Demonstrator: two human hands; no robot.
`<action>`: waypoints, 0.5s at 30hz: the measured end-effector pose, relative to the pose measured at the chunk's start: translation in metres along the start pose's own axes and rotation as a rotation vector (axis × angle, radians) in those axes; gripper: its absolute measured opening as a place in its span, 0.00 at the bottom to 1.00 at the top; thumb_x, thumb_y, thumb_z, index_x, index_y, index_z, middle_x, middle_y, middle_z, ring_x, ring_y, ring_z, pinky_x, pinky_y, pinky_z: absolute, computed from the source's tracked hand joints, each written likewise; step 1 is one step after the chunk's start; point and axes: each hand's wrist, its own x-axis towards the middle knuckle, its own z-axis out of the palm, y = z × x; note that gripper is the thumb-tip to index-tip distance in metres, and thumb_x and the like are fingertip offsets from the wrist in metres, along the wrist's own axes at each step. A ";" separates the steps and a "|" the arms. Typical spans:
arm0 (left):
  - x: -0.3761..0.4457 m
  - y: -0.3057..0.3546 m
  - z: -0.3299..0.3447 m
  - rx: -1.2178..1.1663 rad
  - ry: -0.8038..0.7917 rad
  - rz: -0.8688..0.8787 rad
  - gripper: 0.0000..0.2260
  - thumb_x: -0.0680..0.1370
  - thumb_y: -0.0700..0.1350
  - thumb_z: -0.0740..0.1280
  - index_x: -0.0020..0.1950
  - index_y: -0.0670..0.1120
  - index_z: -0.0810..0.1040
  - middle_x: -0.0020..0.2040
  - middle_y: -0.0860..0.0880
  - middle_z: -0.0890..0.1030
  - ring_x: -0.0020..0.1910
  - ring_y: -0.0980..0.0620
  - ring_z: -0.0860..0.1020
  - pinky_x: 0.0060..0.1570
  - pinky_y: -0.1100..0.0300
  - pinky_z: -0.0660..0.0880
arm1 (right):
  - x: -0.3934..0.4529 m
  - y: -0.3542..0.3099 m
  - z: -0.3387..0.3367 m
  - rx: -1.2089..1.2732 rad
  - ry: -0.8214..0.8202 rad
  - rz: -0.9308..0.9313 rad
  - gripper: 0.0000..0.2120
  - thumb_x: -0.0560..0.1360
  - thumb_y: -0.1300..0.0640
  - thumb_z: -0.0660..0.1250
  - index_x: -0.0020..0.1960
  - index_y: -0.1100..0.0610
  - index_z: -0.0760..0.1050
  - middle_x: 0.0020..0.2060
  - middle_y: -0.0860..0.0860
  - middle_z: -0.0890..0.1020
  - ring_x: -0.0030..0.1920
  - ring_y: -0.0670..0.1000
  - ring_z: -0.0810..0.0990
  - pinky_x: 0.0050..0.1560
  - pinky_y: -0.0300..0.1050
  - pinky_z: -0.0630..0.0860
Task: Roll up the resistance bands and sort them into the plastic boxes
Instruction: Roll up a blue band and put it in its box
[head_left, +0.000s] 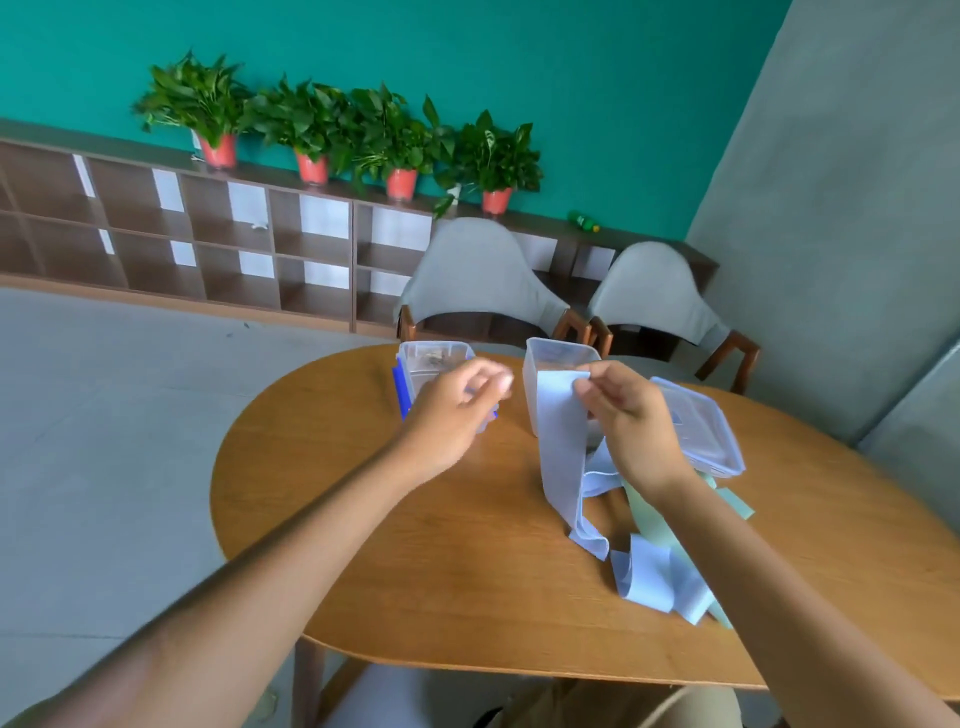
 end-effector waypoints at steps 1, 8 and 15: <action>0.008 0.016 0.002 0.014 -0.017 0.022 0.08 0.82 0.54 0.64 0.56 0.54 0.81 0.47 0.57 0.84 0.43 0.56 0.83 0.45 0.59 0.77 | 0.002 -0.002 0.003 0.011 -0.010 -0.009 0.07 0.82 0.60 0.64 0.47 0.54 0.79 0.39 0.42 0.81 0.41 0.42 0.78 0.44 0.34 0.74; 0.021 0.042 0.002 0.093 0.002 0.103 0.04 0.79 0.40 0.70 0.44 0.45 0.81 0.31 0.55 0.81 0.31 0.53 0.80 0.34 0.61 0.73 | 0.005 -0.003 0.013 0.162 -0.017 0.021 0.06 0.81 0.62 0.65 0.57 0.61 0.78 0.41 0.51 0.81 0.42 0.46 0.77 0.43 0.37 0.75; 0.017 0.054 -0.022 0.110 0.145 0.075 0.04 0.80 0.39 0.68 0.48 0.41 0.81 0.37 0.49 0.82 0.28 0.52 0.80 0.30 0.58 0.76 | -0.009 0.009 0.045 0.333 -0.268 0.181 0.13 0.80 0.56 0.69 0.63 0.59 0.76 0.55 0.58 0.84 0.57 0.58 0.83 0.58 0.55 0.78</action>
